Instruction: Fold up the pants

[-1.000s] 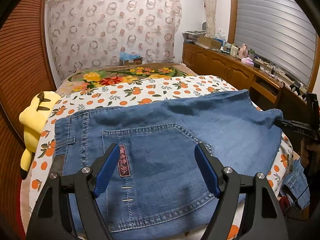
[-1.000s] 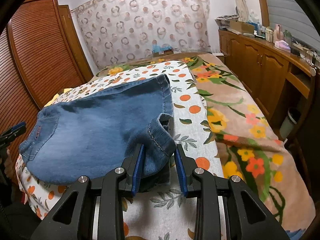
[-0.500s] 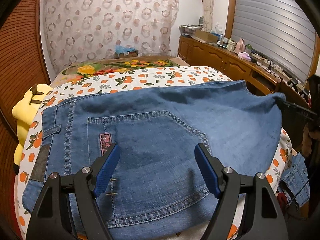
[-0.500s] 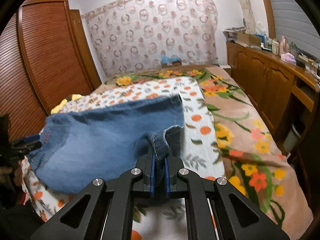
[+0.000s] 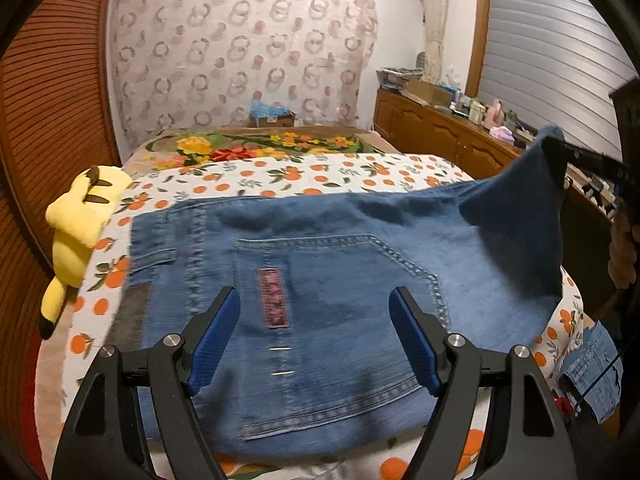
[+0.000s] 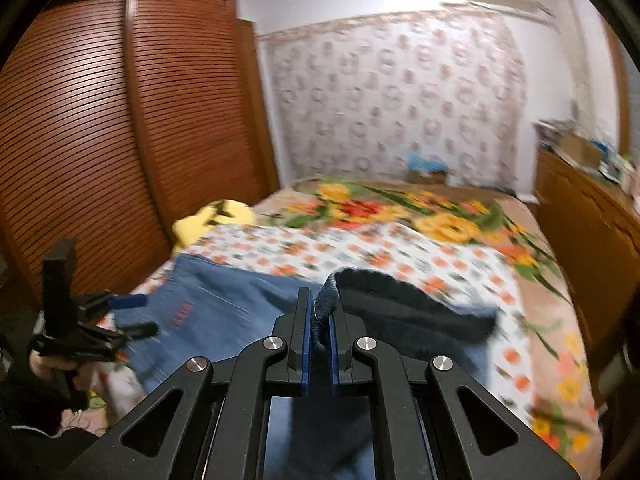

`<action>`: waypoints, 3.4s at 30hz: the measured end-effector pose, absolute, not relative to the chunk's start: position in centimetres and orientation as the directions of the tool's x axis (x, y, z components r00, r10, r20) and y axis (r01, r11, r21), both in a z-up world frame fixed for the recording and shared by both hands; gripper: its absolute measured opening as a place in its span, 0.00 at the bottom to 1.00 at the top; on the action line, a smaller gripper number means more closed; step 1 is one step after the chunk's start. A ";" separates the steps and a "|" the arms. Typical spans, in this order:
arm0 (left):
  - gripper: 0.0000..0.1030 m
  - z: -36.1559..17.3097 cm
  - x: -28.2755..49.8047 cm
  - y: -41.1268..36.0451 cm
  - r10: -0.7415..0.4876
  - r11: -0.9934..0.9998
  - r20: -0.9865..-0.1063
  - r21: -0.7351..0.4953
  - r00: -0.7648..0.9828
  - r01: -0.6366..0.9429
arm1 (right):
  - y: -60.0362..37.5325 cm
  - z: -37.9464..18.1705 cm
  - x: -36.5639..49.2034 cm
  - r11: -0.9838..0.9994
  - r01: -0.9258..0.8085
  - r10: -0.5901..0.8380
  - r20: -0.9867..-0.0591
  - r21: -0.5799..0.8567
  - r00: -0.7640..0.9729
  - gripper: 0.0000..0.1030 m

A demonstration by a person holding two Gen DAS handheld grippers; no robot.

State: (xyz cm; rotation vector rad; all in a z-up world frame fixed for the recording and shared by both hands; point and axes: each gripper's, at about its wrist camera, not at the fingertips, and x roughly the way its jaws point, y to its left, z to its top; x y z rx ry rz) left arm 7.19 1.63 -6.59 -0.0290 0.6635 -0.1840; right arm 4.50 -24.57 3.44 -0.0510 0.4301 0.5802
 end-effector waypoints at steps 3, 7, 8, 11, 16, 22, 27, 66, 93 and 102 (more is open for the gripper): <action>0.75 -6.3 6.8 2.5 -0.165 0.986 -0.603 -0.086 0.780 0.143 | -20.9 4.8 4.4 0.792 -0.609 0.573 -0.398 0.043 0.717 0.06; 0.75 -6.0 6.2 4.0 -0.151 0.989 -0.593 -0.090 0.791 0.121 | -16.7 5.9 4.2 0.715 -0.698 0.650 -0.394 0.031 0.649 0.06; 0.75 -6.0 6.2 4.4 -0.148 0.989 -0.592 -0.093 0.792 0.115 | -15.9 6.1 4.2 0.701 -0.713 0.661 -0.399 0.027 0.635 0.06; 0.75 -6.0 6.0 5.0 -0.145 0.989 -0.592 -0.099 0.793 0.107 | -13.6 6.0 4.9 0.665 -0.746 0.677 -0.431 0.011 0.597 0.06; 0.75 -6.5 6.1 5.5 -0.144 0.989 -0.601 -0.105 0.786 0.101 | -11.6 3.4 8.1 0.663 -0.748 0.619 -0.563 0.001 0.548 0.25; 0.75 -6.5 6.3 5.2 -0.156 0.988 -0.603 -0.109 0.782 0.112 | -11.9 4.6 8.9 0.681 -0.732 0.603 -0.570 0.004 0.558 0.37; 0.75 -6.4 7.0 3.8 -0.181 0.983 -0.607 -0.103 0.774 0.149 | -14.7 5.3 8.8 0.740 -0.673 0.564 -0.542 -0.003 0.623 0.42; 0.06 -3.0 6.6 1.4 -0.333 0.940 -0.548 -0.127 0.767 0.317 | -14.8 6.0 12.6 0.753 -0.640 0.619 -0.496 0.154 0.609 0.05; 0.15 -7.9 3.2 13.0 -0.142 0.986 -0.646 -0.155 0.750 0.053 | 5.7 3.5 23.0 0.600 -0.798 0.644 -0.628 0.061 0.436 0.06; 0.43 -7.1 3.0 13.0 -0.150 0.984 -0.607 -0.166 0.780 0.060 | 5.6 4.0 22.2 0.625 -0.779 0.657 -0.574 0.051 0.489 0.55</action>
